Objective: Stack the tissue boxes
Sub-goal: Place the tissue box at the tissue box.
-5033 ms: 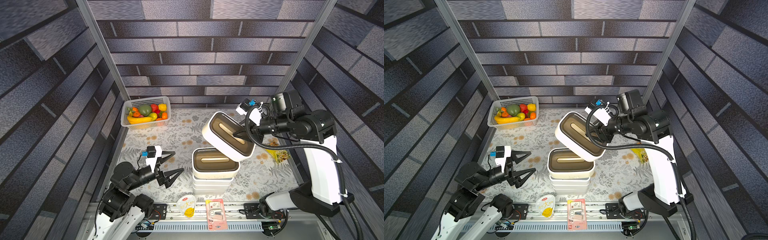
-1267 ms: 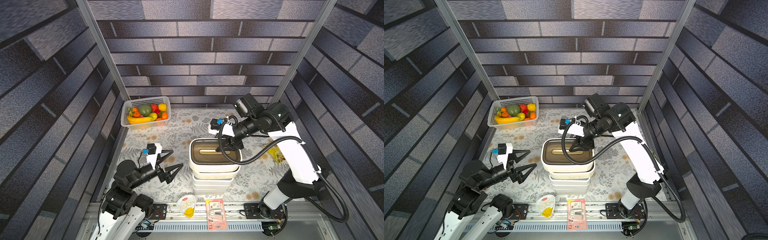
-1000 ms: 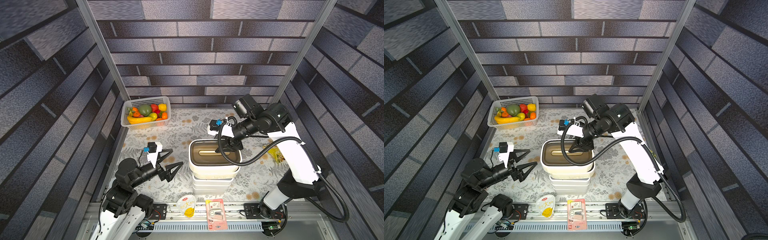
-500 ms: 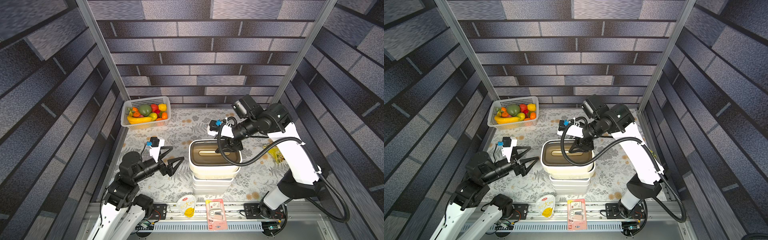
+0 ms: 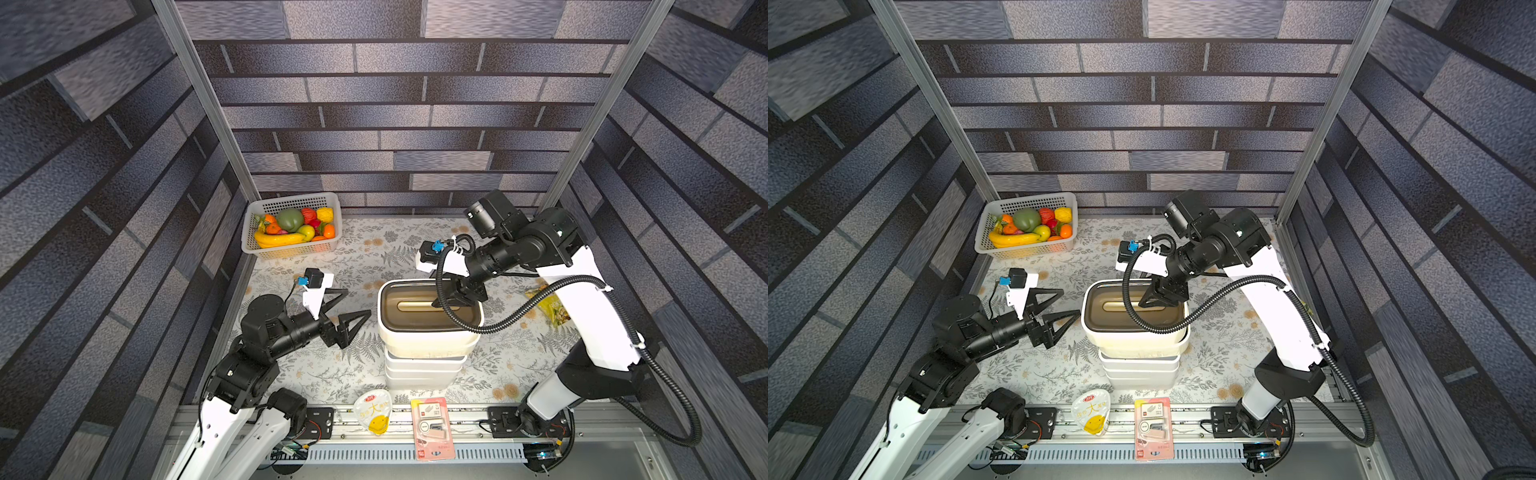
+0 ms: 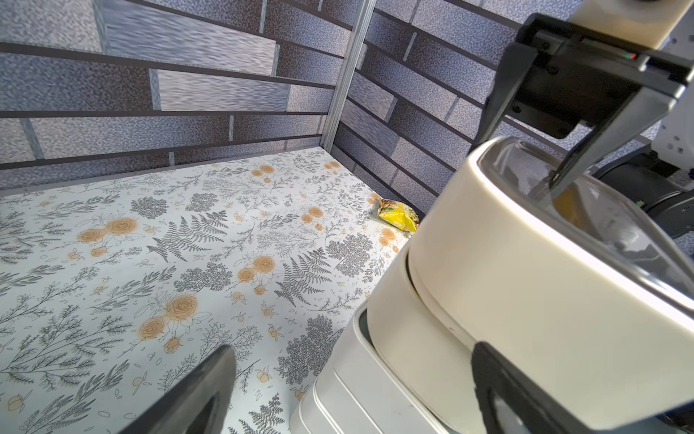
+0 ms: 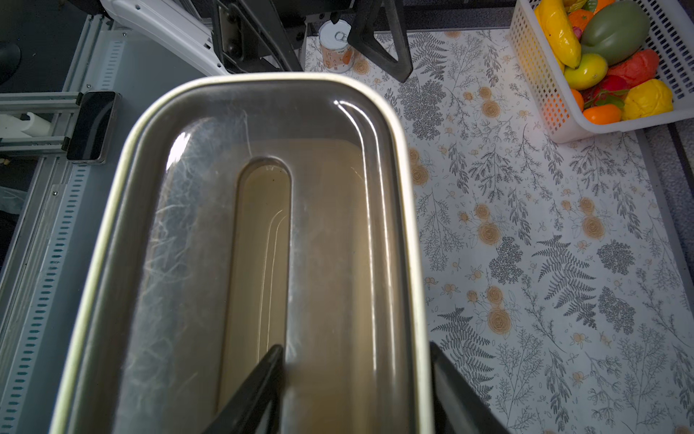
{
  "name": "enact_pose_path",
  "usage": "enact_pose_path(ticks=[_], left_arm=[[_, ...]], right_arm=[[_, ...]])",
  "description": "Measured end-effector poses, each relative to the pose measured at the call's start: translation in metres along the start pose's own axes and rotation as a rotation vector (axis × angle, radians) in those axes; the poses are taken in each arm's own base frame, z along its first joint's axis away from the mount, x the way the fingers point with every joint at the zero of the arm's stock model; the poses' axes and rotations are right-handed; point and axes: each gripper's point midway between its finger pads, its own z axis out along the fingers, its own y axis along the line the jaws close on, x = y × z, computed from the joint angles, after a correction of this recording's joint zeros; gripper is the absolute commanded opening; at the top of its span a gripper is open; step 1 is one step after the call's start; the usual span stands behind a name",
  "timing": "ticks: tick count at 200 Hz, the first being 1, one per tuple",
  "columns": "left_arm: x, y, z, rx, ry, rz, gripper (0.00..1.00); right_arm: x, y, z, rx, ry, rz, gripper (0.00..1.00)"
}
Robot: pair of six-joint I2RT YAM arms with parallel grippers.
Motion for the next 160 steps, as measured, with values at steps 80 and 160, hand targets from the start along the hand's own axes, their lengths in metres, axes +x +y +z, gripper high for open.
enact_pose_path(ticks=[80, 160], left_arm=[[-0.003, -0.015, 0.001, 0.069, -0.008, 0.033, 1.00], [0.000, -0.025, 0.002, 0.108, 0.004, 0.045, 1.00]], right_arm=[[0.000, 0.004, -0.008, 0.027, -0.004, 0.007, 0.67], [0.001, 0.018, -0.028, 0.078, -0.043, -0.015, 0.70]])
